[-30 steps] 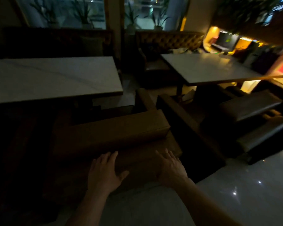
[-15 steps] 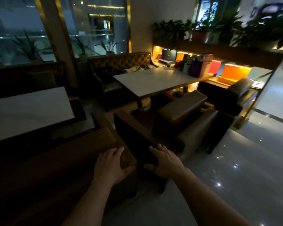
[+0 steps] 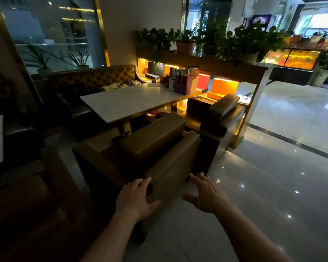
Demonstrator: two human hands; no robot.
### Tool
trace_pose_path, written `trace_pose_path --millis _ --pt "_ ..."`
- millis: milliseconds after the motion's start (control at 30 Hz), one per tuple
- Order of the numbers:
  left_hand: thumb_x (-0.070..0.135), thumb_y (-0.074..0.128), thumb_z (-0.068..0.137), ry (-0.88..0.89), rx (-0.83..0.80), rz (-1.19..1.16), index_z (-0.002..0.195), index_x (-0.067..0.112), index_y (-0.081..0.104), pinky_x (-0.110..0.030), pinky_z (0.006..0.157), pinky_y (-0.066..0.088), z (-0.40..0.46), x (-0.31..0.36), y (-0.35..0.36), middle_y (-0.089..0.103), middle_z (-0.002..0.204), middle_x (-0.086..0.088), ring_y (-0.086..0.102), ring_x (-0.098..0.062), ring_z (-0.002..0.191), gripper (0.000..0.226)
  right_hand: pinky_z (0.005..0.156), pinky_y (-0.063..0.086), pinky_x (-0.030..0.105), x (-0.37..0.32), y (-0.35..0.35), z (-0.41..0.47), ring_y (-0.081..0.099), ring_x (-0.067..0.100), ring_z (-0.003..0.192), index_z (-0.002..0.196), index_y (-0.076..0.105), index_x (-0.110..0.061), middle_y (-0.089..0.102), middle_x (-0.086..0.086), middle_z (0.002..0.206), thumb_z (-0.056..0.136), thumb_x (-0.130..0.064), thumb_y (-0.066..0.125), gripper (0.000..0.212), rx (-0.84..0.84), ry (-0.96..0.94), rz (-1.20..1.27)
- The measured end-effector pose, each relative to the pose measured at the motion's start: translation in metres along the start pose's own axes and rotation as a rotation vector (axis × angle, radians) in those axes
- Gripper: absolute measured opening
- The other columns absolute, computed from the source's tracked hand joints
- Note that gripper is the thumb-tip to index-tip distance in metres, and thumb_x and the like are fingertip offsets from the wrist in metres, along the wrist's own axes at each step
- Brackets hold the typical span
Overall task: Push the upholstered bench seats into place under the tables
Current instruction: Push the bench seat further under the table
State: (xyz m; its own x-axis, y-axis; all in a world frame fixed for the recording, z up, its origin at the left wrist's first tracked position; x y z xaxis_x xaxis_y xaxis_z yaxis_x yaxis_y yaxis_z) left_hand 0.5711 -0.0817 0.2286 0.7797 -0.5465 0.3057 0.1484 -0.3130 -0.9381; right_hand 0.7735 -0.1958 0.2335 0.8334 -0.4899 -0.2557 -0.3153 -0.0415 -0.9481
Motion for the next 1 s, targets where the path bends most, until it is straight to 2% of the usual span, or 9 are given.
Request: trace_pose_path --millis 67,200,333,533,767,1000 --pt "0.079 0.053 0.076 0.005 -0.003 -0.002 0.154 0.035 0.013 -0.045 0.116 0.026 0.029 0.017 0.008 0.023 0.159 0.004 0.025 -0.022 0.143 0.098 0.118 0.024 0.046 0.022 -0.002 0.021 0.017 0.03 0.149 0.156 0.014 -0.032 0.012 0.01 0.164 0.084 -0.069 0.057 0.092 -0.012 0.002 -0.009" --pt "0.079 0.053 0.076 -0.011 -0.008 -0.019 0.154 0.036 0.012 -0.044 0.116 0.026 0.096 0.038 0.03 0.022 0.159 0.004 0.024 -0.021 0.144 0.098 0.117 0.025 0.044 0.057 0.0 0.075 0.017 0.029 0.148 0.156 0.013 -0.031 0.012 0.009 0.164 0.085 -0.068 0.056 0.091 -0.051 -0.007 -0.016" --pt "0.078 0.054 0.076 -0.051 -0.047 -0.067 0.154 0.036 0.011 -0.043 0.118 0.023 0.176 0.051 0.058 0.02 0.16 0.004 0.021 -0.02 0.145 0.099 0.118 0.025 0.045 0.088 0.001 0.15 0.015 0.029 0.149 0.156 0.012 -0.033 0.008 0.009 0.165 0.085 -0.068 0.056 0.091 -0.1 -0.02 -0.048" --pt "0.077 0.055 0.077 -0.125 -0.1 -0.131 0.155 0.035 0.011 -0.041 0.115 0.027 0.28 0.069 0.079 0.02 0.16 0.004 0.023 -0.021 0.144 0.099 0.118 0.028 0.047 0.133 -0.009 0.271 0.017 0.033 0.149 0.156 0.014 -0.03 0.009 0.012 0.165 0.082 -0.072 0.056 0.094 -0.186 -0.054 -0.125" --pt "0.08 0.054 0.074 -0.254 -0.081 -0.168 0.155 0.036 0.008 -0.045 0.117 0.025 0.357 0.064 0.081 0.018 0.161 0.003 0.024 -0.022 0.144 0.103 0.116 0.03 0.049 0.136 -0.015 0.391 0.022 0.033 0.146 0.154 0.017 -0.031 0.019 0.013 0.162 0.079 -0.069 0.064 0.096 -0.208 -0.224 -0.177" --pt "0.08 0.06 0.069 -0.49 -0.063 -0.216 0.153 0.041 0.009 -0.046 0.117 0.025 0.412 0.042 0.121 0.018 0.161 0.005 0.023 -0.021 0.145 0.107 0.12 0.022 0.048 0.131 0.028 0.508 0.009 0.032 0.151 0.156 0.01 -0.033 0.008 0.013 0.165 0.083 -0.061 0.066 0.096 -0.31 -0.445 -0.207"
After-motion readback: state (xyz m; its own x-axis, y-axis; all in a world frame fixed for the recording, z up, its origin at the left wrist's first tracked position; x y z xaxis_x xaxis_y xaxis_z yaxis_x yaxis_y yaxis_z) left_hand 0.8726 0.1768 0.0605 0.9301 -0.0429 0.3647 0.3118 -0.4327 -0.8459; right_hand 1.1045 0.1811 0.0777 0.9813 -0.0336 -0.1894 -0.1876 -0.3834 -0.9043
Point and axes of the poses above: each hand's wrist, its own z-axis towards the middle knuckle, its own y-axis out of the palm, x = y × z, the point moved 8 cm from there along z, towards the middle knuckle
